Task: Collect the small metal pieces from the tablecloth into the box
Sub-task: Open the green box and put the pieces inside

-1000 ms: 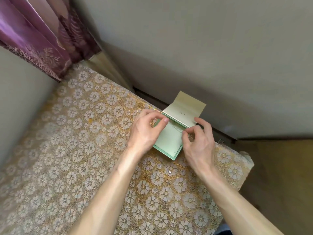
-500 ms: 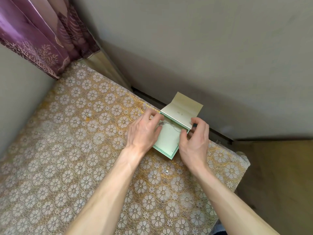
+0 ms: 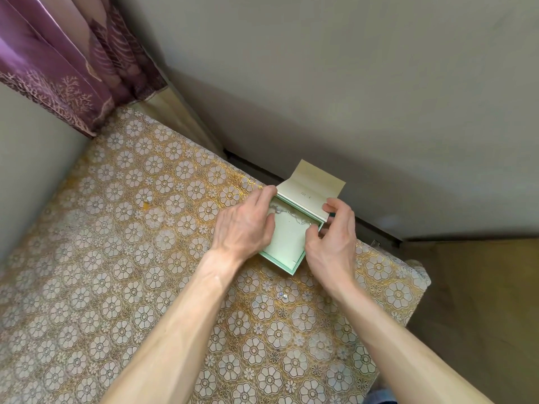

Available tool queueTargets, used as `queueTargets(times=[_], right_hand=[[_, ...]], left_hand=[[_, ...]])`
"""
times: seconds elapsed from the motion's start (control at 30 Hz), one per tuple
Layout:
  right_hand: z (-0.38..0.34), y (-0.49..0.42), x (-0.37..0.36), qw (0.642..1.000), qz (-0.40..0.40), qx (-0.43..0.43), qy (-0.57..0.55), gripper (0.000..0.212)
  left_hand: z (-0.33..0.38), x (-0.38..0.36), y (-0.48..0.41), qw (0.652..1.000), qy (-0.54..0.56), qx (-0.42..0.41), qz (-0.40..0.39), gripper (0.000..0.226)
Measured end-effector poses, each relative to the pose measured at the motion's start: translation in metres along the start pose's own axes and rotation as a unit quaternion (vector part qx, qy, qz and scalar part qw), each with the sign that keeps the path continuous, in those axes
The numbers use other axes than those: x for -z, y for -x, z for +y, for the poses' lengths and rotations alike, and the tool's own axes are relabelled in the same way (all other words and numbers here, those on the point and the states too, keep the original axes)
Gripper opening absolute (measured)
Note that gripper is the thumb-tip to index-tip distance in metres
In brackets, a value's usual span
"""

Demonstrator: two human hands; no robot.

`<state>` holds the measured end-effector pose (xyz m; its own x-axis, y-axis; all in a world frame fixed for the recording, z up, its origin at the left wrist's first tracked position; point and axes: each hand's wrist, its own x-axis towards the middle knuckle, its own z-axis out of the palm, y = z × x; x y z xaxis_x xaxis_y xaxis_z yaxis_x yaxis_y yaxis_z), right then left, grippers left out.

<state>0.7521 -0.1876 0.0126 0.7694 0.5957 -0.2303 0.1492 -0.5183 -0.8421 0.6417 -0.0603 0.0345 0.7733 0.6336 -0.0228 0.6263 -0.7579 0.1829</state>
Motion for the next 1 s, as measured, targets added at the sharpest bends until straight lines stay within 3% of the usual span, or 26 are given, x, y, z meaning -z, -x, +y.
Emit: queueTargets(times=[0.1, 0.27, 0.47, 0.73, 0.87, 0.93, 1.0], right_hand=[[0.001, 0.0, 0.0, 1.0, -0.005, 0.003, 0.001, 0.054], [0.002, 0.003, 0.001, 1.0, -0.025, 0.01, 0.013, 0.058], [0.002, 0.004, 0.0, 0.999, -0.017, 0.026, 0.028, 0.051], [0.002, 0.003, 0.006, 0.997, -0.045, 0.045, 0.05, 0.041], [0.006, 0.008, 0.019, 0.992, -0.071, 0.08, 0.071, 0.049], [0.011, 0.016, 0.031, 0.991, -0.068, 0.088, 0.079, 0.049], [0.014, 0.029, 0.043, 0.99, -0.069, 0.088, 0.086, 0.046]], left_hand=[[-0.003, -0.002, -0.001, 1.0, -0.007, 0.003, -0.008, 0.035], [-0.002, -0.004, -0.008, 0.999, -0.033, 0.019, 0.004, 0.018], [0.002, -0.001, -0.001, 1.0, -0.019, 0.002, 0.011, 0.04], [0.006, -0.007, 0.004, 0.998, -0.004, 0.046, 0.037, 0.028], [0.01, -0.006, 0.027, 0.973, 0.167, 0.16, -0.006, 0.054], [0.01, -0.009, 0.059, 0.941, 0.249, 0.227, 0.036, 0.058], [0.009, -0.018, 0.102, 0.918, 0.249, 0.292, 0.1, 0.057]])
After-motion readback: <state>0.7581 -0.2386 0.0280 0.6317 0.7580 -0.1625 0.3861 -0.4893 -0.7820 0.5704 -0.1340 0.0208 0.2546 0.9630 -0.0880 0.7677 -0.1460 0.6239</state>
